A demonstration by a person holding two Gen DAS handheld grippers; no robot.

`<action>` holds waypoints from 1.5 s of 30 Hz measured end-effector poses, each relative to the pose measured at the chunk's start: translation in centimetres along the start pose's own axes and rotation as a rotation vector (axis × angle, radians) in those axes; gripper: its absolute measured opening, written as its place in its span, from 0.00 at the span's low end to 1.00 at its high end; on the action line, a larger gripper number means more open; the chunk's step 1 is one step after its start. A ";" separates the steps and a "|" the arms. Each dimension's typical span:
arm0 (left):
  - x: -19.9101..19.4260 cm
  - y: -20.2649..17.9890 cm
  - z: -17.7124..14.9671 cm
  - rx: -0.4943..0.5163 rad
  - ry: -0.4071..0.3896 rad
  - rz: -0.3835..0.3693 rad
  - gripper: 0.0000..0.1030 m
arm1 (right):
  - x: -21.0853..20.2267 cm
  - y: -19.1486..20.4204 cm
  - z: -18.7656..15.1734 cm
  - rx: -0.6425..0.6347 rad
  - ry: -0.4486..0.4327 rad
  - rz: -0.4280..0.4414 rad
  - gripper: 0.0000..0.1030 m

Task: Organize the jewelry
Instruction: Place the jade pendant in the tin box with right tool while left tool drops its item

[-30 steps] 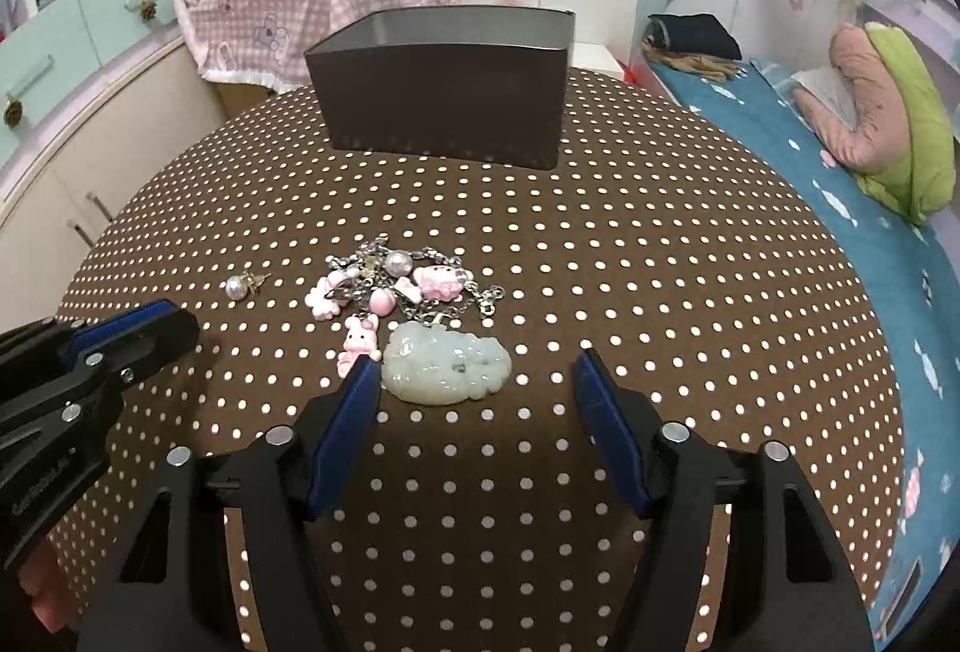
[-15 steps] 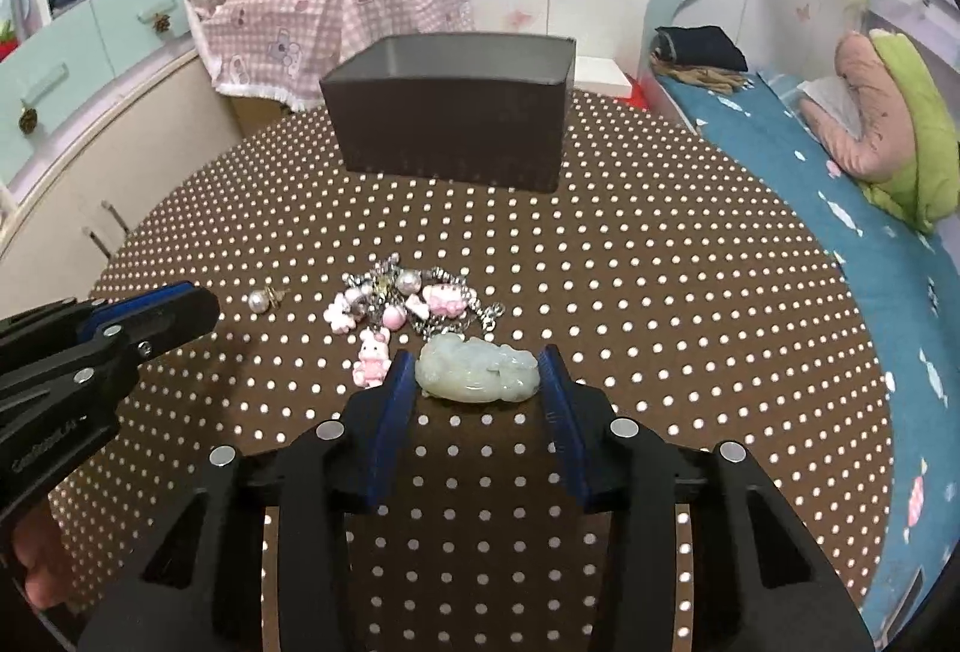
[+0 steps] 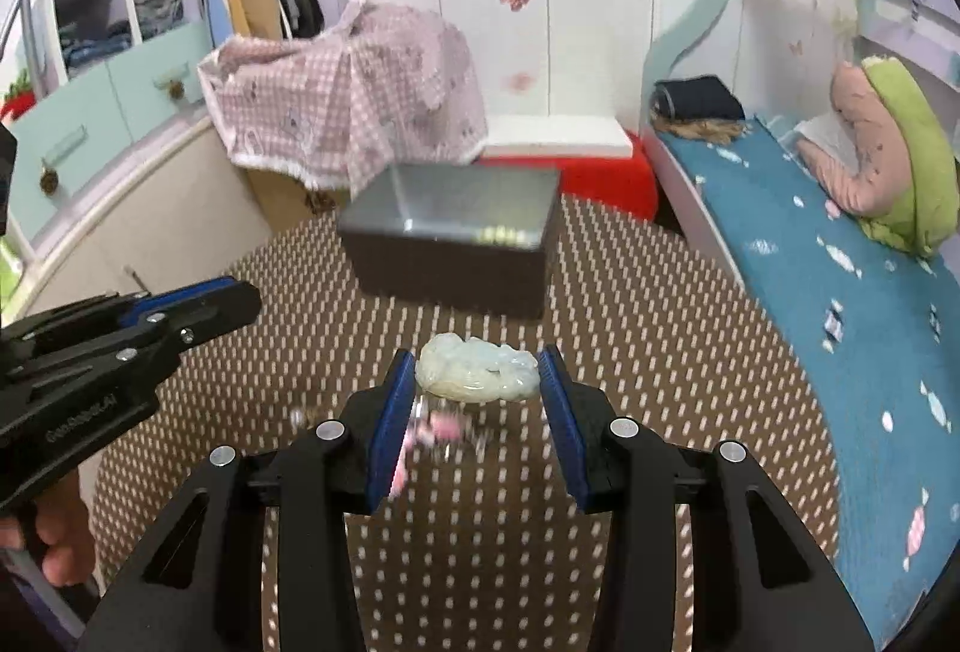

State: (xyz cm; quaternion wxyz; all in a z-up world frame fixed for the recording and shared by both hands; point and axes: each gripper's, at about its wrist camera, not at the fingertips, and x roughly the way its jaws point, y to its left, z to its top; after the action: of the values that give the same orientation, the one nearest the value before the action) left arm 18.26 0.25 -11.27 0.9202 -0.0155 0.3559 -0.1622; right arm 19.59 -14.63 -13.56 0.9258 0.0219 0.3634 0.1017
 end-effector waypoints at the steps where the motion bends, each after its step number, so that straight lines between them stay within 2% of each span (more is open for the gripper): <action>1: 0.2 0.0 0.5 0.003 -0.002 0.002 0.11 | -0.1 -0.1 0.6 -0.002 -0.010 0.000 0.41; 7: 2.3 1.0 4.3 -0.004 0.005 -0.007 0.11 | 1.0 -0.7 4.6 0.013 -0.043 0.031 0.41; 15: 6.4 1.3 7.5 0.010 0.039 0.013 0.11 | 5.2 -0.9 7.8 0.025 -0.016 0.047 0.41; 26: 12.0 2.8 7.8 -0.014 0.135 0.005 0.11 | 10.7 -1.1 8.4 0.009 0.065 0.034 0.41; 38: 13.1 3.2 7.3 -0.022 0.160 0.007 0.12 | 12.5 -1.5 8.1 0.014 0.093 0.034 0.41; 40: 13.1 3.1 7.3 -0.024 0.161 0.012 0.14 | 12.5 -1.6 8.1 0.019 0.092 0.034 0.41; 42: 13.1 3.1 7.3 -0.028 0.161 0.020 0.20 | 12.5 -1.8 8.0 0.025 0.094 0.034 0.41; 44: 13.1 3.4 7.3 -0.038 0.156 0.035 0.31 | 12.5 -1.9 8.0 0.031 0.092 0.035 0.41; 45: 13.0 3.5 7.3 -0.041 0.154 0.036 0.32 | 12.5 -2.0 8.0 0.034 0.093 0.039 0.41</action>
State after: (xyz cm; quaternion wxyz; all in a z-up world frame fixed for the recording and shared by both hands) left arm 33.14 -1.09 -14.80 0.8924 -0.0157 0.4290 -0.1391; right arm 34.30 -13.78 -16.24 0.9053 0.0401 0.4072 0.1145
